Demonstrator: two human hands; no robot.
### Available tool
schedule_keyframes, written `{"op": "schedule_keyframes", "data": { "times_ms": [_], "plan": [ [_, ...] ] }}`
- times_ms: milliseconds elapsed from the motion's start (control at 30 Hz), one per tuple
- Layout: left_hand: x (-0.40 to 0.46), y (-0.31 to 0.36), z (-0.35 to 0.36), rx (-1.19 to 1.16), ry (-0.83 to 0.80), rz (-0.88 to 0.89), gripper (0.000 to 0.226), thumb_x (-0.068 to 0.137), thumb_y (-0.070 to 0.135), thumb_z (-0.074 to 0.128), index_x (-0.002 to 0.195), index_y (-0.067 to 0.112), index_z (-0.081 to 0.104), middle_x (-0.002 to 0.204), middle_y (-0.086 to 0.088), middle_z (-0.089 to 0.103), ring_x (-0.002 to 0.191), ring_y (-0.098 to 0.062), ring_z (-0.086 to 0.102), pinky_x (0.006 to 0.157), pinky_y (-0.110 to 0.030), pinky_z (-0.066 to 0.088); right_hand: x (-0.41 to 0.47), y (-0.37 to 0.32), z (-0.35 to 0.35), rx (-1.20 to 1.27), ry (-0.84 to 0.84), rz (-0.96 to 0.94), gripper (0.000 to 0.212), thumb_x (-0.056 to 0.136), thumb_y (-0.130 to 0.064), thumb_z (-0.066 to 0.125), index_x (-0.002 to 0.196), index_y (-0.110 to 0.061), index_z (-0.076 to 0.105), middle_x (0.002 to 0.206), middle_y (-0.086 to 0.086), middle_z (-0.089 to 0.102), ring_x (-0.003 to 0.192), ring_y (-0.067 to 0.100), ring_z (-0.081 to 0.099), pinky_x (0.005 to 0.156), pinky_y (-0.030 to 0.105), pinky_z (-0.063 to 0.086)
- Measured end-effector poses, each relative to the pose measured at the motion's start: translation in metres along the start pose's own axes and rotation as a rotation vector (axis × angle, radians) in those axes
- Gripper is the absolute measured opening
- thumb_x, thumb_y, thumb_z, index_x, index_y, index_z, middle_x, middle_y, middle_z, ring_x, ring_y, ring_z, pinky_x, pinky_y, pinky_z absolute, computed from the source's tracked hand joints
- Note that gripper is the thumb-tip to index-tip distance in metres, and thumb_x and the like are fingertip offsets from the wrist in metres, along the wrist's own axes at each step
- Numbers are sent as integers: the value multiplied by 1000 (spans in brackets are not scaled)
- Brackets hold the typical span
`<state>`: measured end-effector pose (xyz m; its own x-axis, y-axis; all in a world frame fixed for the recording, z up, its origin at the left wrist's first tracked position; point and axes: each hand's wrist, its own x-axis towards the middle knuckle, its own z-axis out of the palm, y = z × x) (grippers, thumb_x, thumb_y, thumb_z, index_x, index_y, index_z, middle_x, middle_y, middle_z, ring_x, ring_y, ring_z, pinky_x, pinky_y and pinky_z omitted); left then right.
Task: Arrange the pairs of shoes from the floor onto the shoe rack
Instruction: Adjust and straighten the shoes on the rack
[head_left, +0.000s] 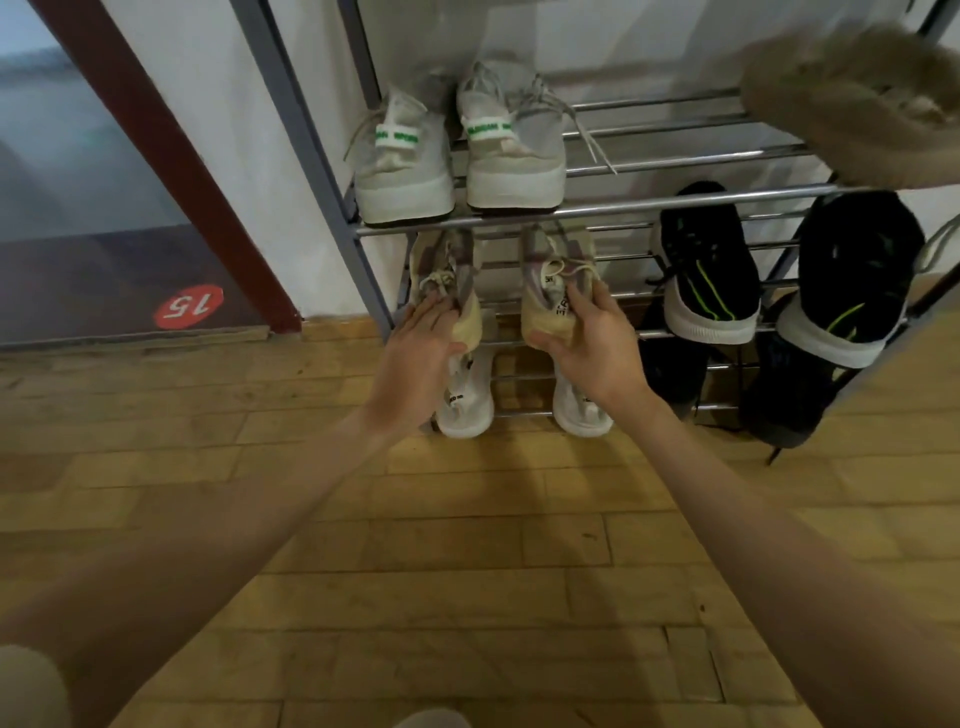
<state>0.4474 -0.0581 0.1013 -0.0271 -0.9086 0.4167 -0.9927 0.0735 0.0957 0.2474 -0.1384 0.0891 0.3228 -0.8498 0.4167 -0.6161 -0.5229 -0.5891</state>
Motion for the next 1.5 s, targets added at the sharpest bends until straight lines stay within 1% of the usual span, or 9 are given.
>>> {"op": "schedule_keyframes", "data": {
  "times_ms": [333, 600, 700, 833, 933, 1033, 1200, 1333, 1500],
  "plan": [
    [6, -6, -2, -3, -22, 25, 45, 82, 9, 70, 123, -4, 57, 131, -21, 57, 128, -35, 49, 107, -39, 34, 10, -13, 30, -17, -103, -24, 79, 81, -47, 68, 144, -12, 38, 146, 17, 40, 134, 34, 38, 105, 48, 42],
    [7, 13, -26, -71, -91, -8, 51, 88, 14, 62, 134, 0, 46, 141, -18, 47, 133, -33, 41, 110, -45, 34, 3, -18, -1, -282, -309, -143, 80, 95, -51, 48, 154, -11, 11, 157, 28, 13, 147, 40, 12, 118, 51, 22],
    [1, 31, -45, -55, 20, 233, 41, 87, 10, 60, 126, 0, 51, 128, -19, 55, 118, -34, 53, 96, -49, 47, -10, -7, -47, -461, -387, -314, 76, 97, -46, 45, 153, -10, 10, 158, 24, 14, 147, 37, 14, 119, 47, 18],
    [17, 66, -57, 35, -59, 541, 36, 88, 17, 50, 119, 1, 57, 119, -17, 60, 106, -32, 59, 88, -46, 51, -27, 25, -126, -710, -382, -484, 58, 91, -30, 60, 141, -6, 41, 147, 24, 37, 136, 38, 38, 111, 46, 33],
    [39, 105, -56, 17, -169, 636, 37, 90, 18, 51, 125, 6, 54, 124, -13, 57, 111, -27, 57, 92, -40, 50, -41, 59, -175, -836, -245, -371, 52, 81, -20, 69, 126, -2, 51, 141, 29, 42, 129, 43, 44, 103, 50, 40],
    [62, 143, -43, -80, -242, 607, 42, 92, 22, 53, 132, 11, 48, 129, -7, 52, 117, -21, 51, 93, -38, 48, -58, 90, -198, -823, -116, -185, 58, 83, -22, 67, 133, -1, 44, 147, 30, 33, 135, 46, 33, 107, 56, 33],
    [93, 198, 5, -190, -261, 306, 69, 89, 33, 60, 146, 13, 28, 143, -13, 40, 128, -29, 42, 103, -38, 40, -74, 126, -192, -643, 63, 177, 69, 94, -41, 53, 149, -9, 25, 152, 26, 24, 139, 43, 26, 110, 53, 29],
    [99, 227, 33, -362, -219, 12, 90, 80, 45, 68, 150, 20, 17, 146, -20, 32, 132, -36, 36, 106, -42, 36, -70, 137, -174, -427, 144, 289, 80, 92, -52, 52, 150, -9, 19, 148, 21, 34, 136, 37, 35, 107, 47, 35],
    [95, 236, 45, -409, -222, -32, 105, 67, 32, 83, 149, 20, 20, 150, -18, 24, 136, -35, 30, 110, -43, 31, -53, 144, -152, -195, 284, 426, 105, 79, -63, 63, 148, 2, 18, 145, 23, 34, 135, 36, 33, 109, 46, 36]
  ]
}}
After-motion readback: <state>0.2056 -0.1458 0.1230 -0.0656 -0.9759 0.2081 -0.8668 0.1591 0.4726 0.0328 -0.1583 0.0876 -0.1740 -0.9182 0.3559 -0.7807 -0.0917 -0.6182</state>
